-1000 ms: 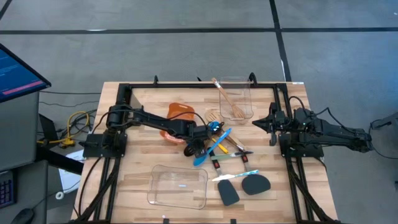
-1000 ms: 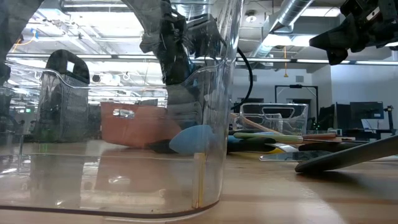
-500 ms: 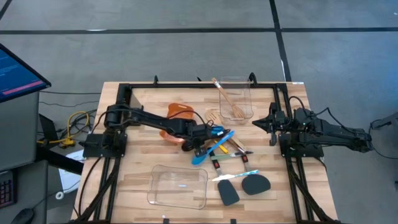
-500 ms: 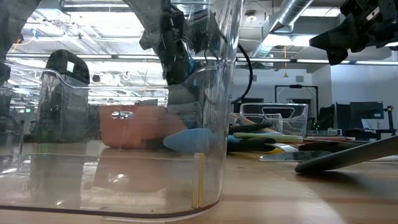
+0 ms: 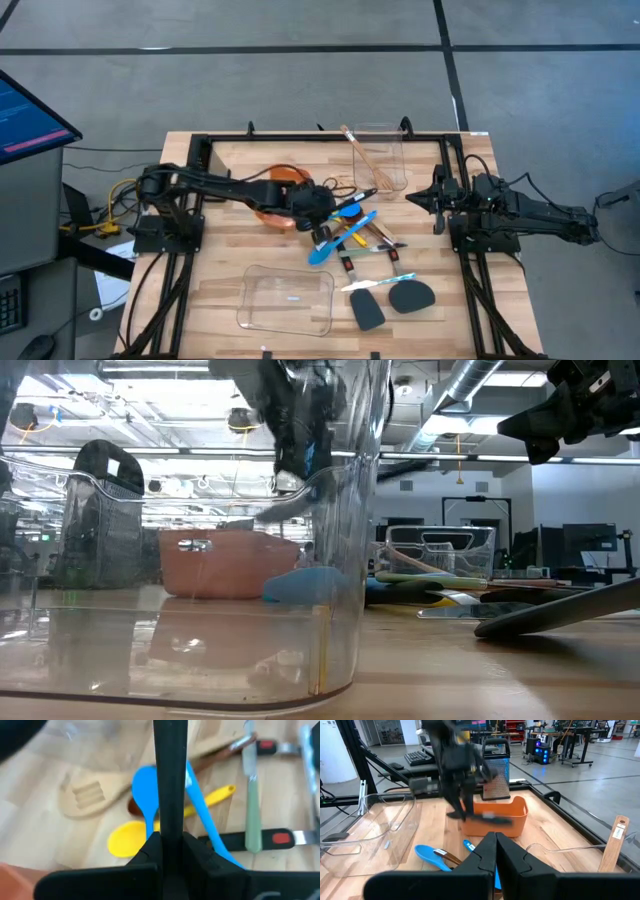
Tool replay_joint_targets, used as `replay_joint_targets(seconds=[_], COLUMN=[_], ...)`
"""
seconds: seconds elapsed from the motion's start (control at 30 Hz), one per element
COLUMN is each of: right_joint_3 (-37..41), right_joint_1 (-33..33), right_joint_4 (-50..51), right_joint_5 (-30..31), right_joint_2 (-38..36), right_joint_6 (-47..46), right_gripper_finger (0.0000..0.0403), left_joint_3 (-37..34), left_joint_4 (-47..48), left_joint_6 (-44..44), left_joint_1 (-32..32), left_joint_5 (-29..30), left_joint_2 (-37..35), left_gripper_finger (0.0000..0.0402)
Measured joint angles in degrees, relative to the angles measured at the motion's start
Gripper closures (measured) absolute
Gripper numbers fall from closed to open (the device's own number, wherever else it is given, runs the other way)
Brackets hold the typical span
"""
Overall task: Pick & Place Kitchen Items
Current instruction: Put the black spatula into the top transparent bin
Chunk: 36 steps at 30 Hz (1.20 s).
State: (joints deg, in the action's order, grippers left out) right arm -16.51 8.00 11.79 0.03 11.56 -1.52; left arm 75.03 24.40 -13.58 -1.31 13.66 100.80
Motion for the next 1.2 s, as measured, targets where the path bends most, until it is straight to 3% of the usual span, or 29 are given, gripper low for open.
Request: replay_joint_targets(seconds=[0.17,0.4,0.7,1.2], right_joint_3=[0.0,0.02,0.02,0.02], right_joint_1=[-0.01,0.01,-0.21,-0.23], right_joint_4=[-0.11,-3.09,-10.41,-38.38], right_joint_5=[0.0,0.0,0.0,0.0], right_joint_2=[0.01,-0.01,3.39,25.61], right_joint_6=[0.0,0.0,0.0,-0.94], right_gripper_finger=[0.0402,0.0402,0.0396,0.0252], left_joint_3=[0.04,0.06,0.06,0.06], left_joint_4=[-1.94,-12.92,-20.19,-21.68], left_joint_6=[5.03,17.18,20.73,20.85], left_joint_1=[-0.27,0.48,3.39,3.97], left_joint_5=[3.99,5.37,-1.42,-3.55], left_joint_2=[-4.65,-6.86,-6.54,-6.5], left_gripper_finger=[0.0381,0.0385,0.0384,0.0383])
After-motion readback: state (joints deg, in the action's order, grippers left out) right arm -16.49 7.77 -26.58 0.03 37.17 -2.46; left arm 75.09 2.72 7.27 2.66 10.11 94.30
